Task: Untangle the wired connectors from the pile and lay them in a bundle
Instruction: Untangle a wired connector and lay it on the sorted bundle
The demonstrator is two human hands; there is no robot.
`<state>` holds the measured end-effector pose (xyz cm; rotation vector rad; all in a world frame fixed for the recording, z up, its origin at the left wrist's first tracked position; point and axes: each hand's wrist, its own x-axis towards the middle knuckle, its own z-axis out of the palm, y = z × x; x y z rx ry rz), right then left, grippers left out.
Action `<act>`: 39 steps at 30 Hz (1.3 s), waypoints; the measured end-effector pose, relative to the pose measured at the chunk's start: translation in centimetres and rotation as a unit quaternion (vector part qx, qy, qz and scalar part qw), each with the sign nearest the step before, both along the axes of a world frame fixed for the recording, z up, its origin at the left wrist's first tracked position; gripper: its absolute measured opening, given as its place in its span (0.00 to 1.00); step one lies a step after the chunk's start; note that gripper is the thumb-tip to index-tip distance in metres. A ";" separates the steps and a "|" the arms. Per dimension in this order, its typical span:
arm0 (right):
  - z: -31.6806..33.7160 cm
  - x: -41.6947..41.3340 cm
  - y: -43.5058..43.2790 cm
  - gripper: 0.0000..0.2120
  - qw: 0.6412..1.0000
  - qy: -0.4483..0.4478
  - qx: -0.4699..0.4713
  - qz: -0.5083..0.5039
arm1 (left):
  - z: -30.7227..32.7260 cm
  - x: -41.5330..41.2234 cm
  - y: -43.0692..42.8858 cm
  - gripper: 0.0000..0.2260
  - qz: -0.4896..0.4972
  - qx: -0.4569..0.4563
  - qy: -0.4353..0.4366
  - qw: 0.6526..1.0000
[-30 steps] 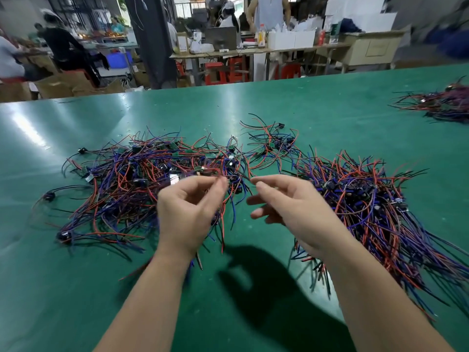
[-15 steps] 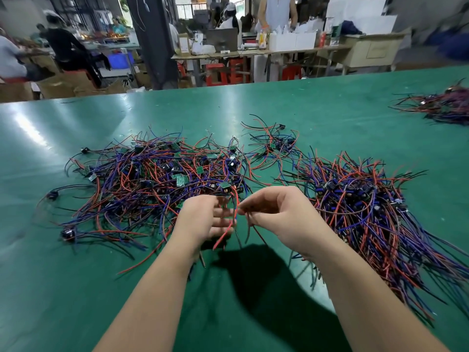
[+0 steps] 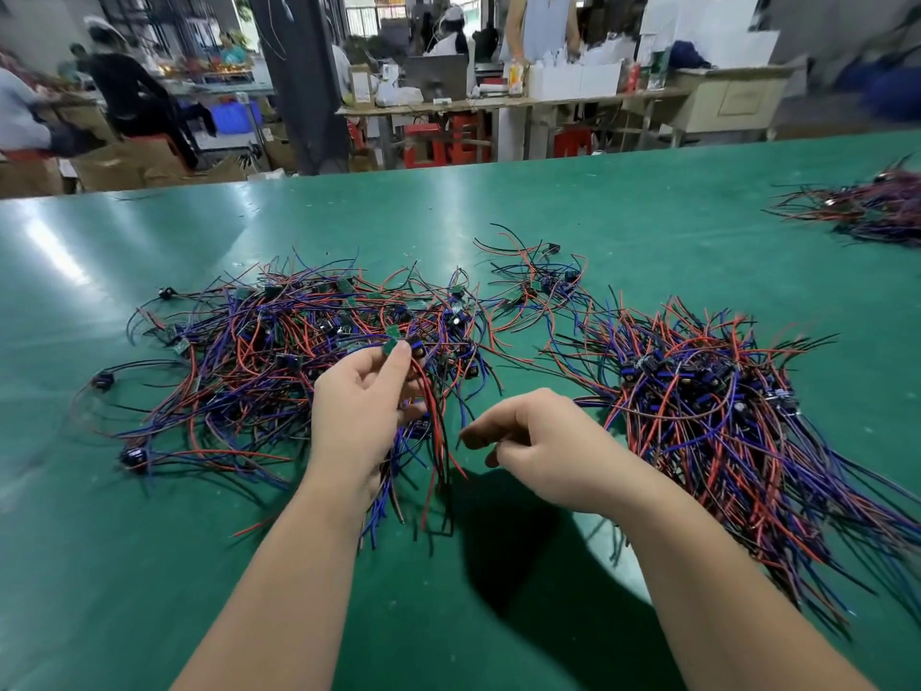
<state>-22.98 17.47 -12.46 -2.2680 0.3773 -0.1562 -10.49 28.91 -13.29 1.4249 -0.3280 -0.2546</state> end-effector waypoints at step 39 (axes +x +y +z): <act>3.0 -0.7 -2.1 0.09 0.705 -0.336 0.608 -0.146 | 1.1 -0.5 0.7 0.15 0.003 0.067 -0.131 0.989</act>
